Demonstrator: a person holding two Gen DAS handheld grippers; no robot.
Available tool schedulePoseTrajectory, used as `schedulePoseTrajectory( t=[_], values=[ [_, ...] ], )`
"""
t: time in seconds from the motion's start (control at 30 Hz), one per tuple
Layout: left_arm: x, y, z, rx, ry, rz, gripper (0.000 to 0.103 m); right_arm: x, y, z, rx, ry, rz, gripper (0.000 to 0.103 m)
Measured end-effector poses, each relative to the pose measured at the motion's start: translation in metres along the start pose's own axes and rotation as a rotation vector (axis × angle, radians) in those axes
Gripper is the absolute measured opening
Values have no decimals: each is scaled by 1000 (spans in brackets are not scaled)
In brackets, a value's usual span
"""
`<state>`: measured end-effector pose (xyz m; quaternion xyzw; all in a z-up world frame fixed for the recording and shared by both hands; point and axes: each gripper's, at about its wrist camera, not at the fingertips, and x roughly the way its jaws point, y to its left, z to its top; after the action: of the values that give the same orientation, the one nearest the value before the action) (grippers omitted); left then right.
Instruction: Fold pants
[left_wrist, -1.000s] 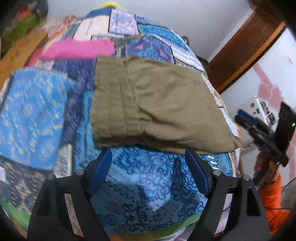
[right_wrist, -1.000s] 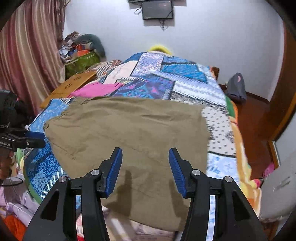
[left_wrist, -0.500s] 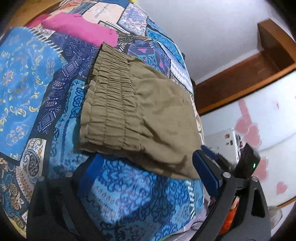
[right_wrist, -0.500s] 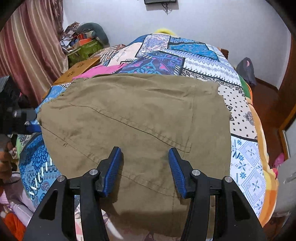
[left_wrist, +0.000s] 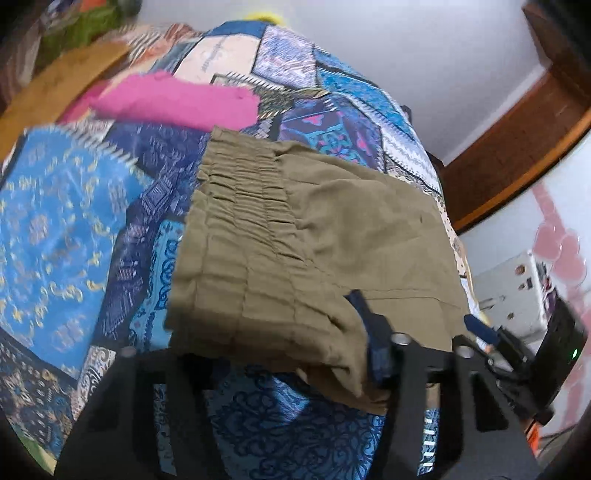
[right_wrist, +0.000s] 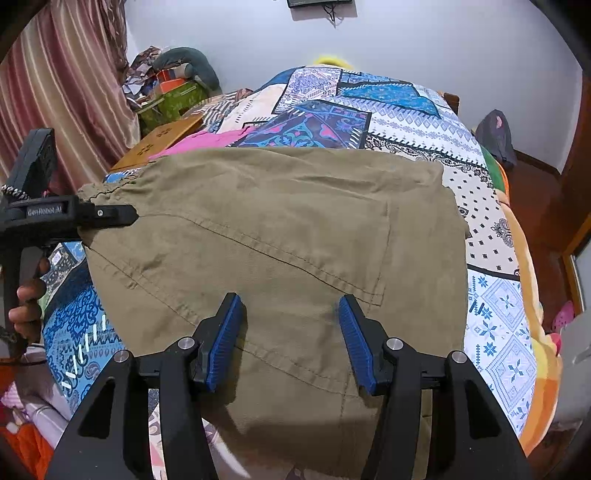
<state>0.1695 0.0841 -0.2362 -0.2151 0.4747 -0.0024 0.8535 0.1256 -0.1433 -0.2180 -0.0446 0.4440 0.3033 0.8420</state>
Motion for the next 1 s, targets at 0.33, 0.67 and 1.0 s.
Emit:
schedulePoseTrajectory(
  t=[0.33, 0.67, 1.0],
  values=[
    [-41, -43, -10, 273, -188, 181, 32, -4, 17, 41, -9, -61, 2, 52],
    [-88, -62, -16, 380, -337, 235, 30, 42, 73, 47, -156, 54, 95, 53],
    [-99, -95, -16, 481, -384, 251, 29, 5, 49, 30, -71, -3, 85, 53]
  ],
)
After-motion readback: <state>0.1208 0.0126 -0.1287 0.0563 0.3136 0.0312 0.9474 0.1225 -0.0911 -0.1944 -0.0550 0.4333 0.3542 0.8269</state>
